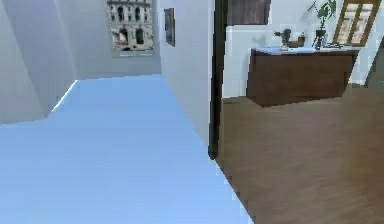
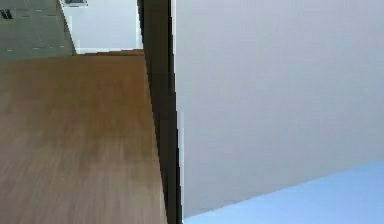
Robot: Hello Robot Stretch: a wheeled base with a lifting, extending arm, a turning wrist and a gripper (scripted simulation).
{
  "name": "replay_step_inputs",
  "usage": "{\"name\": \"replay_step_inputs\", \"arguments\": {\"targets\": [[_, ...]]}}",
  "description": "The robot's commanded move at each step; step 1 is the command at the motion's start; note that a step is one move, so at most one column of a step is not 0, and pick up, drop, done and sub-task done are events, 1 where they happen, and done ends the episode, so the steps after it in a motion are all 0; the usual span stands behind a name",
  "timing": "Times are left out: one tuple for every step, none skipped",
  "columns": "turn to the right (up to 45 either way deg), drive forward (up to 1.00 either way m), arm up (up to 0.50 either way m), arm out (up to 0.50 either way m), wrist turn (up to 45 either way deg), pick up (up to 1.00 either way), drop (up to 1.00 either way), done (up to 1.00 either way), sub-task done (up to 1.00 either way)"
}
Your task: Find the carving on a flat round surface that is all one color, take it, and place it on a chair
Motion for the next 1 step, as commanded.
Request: {"name": "replay_step_inputs", "arguments": {"targets": [[33.0,0.0,0.0,0.0,0.0,0.0,0.0,0.0,0.0]]}}
